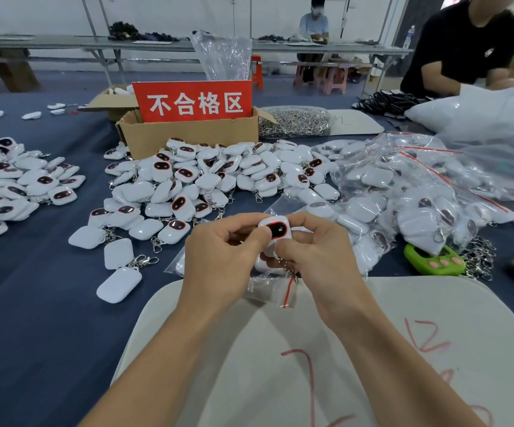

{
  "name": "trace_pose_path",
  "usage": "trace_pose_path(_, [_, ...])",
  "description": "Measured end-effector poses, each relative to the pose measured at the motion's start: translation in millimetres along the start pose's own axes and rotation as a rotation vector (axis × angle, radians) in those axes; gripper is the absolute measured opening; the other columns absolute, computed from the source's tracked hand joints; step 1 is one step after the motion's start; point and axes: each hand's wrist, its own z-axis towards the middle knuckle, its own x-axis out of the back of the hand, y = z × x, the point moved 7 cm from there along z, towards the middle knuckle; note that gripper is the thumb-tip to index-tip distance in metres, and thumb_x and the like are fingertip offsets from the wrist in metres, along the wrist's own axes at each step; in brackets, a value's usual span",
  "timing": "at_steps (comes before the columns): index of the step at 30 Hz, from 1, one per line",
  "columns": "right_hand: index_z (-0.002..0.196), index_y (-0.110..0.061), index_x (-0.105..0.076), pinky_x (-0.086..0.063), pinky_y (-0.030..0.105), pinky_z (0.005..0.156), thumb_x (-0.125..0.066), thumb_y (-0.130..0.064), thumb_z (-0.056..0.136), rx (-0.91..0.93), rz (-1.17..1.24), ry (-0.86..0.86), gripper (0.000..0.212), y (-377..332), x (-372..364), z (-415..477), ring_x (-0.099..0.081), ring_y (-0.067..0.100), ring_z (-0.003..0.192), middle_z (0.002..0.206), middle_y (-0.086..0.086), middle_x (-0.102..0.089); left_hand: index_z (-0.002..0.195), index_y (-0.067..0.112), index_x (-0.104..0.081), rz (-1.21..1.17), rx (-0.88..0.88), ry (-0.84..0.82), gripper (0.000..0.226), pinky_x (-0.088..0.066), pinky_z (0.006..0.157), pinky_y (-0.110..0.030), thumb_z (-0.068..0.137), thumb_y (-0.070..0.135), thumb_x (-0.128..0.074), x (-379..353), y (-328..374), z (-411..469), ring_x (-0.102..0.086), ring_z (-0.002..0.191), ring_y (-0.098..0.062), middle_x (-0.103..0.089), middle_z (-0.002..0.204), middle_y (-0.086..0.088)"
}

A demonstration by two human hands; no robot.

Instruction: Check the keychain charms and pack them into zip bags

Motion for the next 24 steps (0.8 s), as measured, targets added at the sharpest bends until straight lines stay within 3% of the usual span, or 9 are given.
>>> trace_pose_path(4, [0.090,-0.018,-0.076,-0.060,0.036,0.071,-0.067,0.003,0.079,0.093,-0.060,0.112,0.025,-5,9,0,-0.076,0.021,0.076,0.083,0.004,-0.079,0.086,0.052,-0.078,0.084,-0.027,0.064,0.023,-0.056,0.069,-0.017,0.082,0.029,-0.077,6,0,1,-0.072,0.074,-0.003,-0.077,0.079,0.018])
trace_pose_path(8, [0.079,-0.021,-0.078,-0.055,0.022,0.072,-0.068,0.012,0.082,0.196,-0.079,0.221,0.034,-12,20,0,-0.075,0.012,0.079,0.084,-0.005,-0.079,0.089,0.059,-0.070,0.278,-0.054,0.115,0.049,-0.044,0.078,-0.004,0.079,0.013,-0.084,6,2,-6,-0.064,0.086,0.011,-0.069,0.088,0.038])
trace_pose_path(11, [0.075,-0.024,-0.078,-0.055,0.016,0.074,-0.072,0.013,0.080,0.267,-0.146,0.253,0.038,-17,19,-4,-0.075,0.004,0.087,0.092,-0.018,-0.077,0.090,0.056,-0.071,0.287,-0.113,0.092,0.054,-0.039,0.078,0.002,0.075,0.006,-0.087,2,7,-11,-0.062,0.088,0.019,-0.067,0.091,0.044])
trace_pose_path(13, [0.075,-0.027,-0.079,-0.055,0.014,0.077,-0.075,0.013,0.079,0.283,-0.160,0.258,0.040,-17,19,-4,-0.074,0.001,0.093,0.096,-0.020,-0.077,0.084,0.056,-0.072,0.257,-0.097,0.087,0.055,-0.044,0.078,-0.001,0.075,0.004,-0.087,3,6,-9,-0.064,0.087,0.018,-0.069,0.090,0.043])
trace_pose_path(16, [0.077,-0.029,-0.080,-0.055,0.016,0.081,-0.079,0.010,0.078,0.292,-0.146,0.246,0.038,-17,19,-2,-0.073,0.000,0.094,0.096,-0.019,-0.077,0.079,0.063,-0.073,0.224,-0.038,0.079,0.059,-0.058,0.083,-0.024,0.077,0.005,-0.085,4,1,-7,-0.069,0.083,0.010,-0.071,0.090,0.038])
trace_pose_path(19, [0.079,-0.031,-0.079,-0.061,0.030,0.084,-0.077,0.007,0.081,0.303,-0.189,0.231,0.038,-19,20,-3,-0.075,0.008,0.089,0.091,-0.017,-0.078,0.093,0.061,-0.074,0.227,-0.022,0.064,0.052,-0.063,0.080,-0.040,0.081,0.011,-0.083,4,-1,-6,-0.073,0.078,-0.006,-0.074,0.089,0.030])
trace_pose_path(21, [0.088,-0.033,-0.079,-0.062,0.038,0.084,-0.072,0.005,0.082,0.305,-0.281,0.207,0.039,-21,19,-3,-0.075,0.013,0.084,0.087,-0.013,-0.078,0.094,0.060,-0.075,0.187,-0.010,0.035,0.044,-0.064,0.076,-0.040,0.083,0.018,-0.081,2,-1,-6,-0.074,0.076,-0.008,-0.076,0.084,0.024])
trace_pose_path(24, [0.112,-0.034,-0.076,-0.060,0.034,0.080,-0.067,0.002,0.084,0.313,-0.479,0.143,0.046,-22,12,-4,-0.073,0.007,0.082,0.090,-0.014,-0.077,0.088,0.050,-0.080,0.057,0.098,0.018,0.031,-0.062,0.067,-0.027,0.088,0.018,-0.079,3,-7,-4,-0.075,0.073,-0.005,-0.079,0.080,0.014])
